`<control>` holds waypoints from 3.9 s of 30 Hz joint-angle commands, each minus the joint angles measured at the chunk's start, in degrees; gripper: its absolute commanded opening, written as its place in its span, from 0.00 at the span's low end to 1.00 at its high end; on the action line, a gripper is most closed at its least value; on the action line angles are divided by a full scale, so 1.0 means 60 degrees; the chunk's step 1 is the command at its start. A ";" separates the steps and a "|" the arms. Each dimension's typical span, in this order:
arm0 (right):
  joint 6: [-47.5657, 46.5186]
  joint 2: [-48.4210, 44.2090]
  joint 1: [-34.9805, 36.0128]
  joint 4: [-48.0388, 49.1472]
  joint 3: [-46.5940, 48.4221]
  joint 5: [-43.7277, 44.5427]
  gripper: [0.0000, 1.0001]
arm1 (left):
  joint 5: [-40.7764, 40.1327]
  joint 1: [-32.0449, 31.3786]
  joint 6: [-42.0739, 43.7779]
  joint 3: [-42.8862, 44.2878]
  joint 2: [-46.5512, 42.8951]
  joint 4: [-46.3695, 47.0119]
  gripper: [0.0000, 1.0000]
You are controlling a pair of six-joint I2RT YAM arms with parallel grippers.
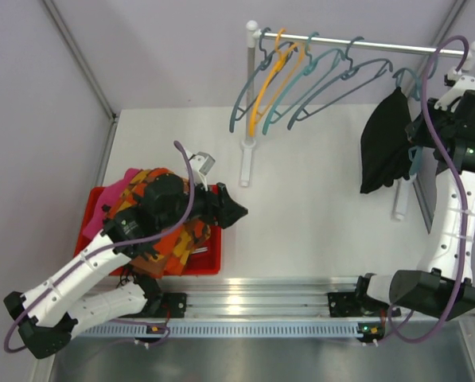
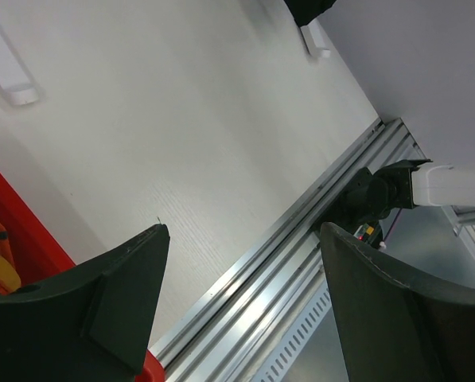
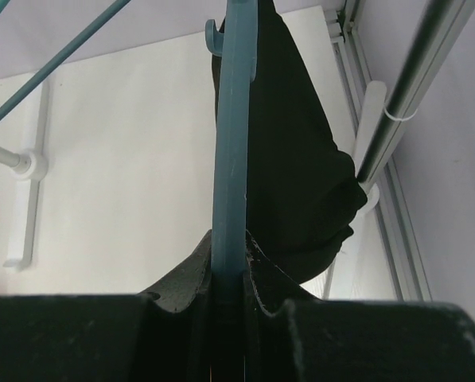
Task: Remove the trousers from the hanger
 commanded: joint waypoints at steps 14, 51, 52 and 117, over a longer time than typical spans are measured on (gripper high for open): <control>0.0631 -0.1874 0.0055 0.0608 0.0424 -0.0303 0.00 | 0.0751 0.0044 0.1550 0.0591 0.0006 0.0337 0.82; 0.4793 -0.4527 0.2193 -0.3056 0.0336 0.0914 0.00 | -0.3803 -0.5815 0.2971 0.4018 0.5759 0.5331 0.78; 0.4808 -0.4512 0.2324 -0.3012 0.0321 0.0797 0.00 | -0.3876 -0.5815 0.2985 0.4062 0.5923 0.5594 0.78; 0.4559 -0.5523 0.4083 -0.2485 -0.0880 0.1645 0.00 | -0.5461 -0.4629 0.3836 0.5732 0.7947 0.8805 0.00</control>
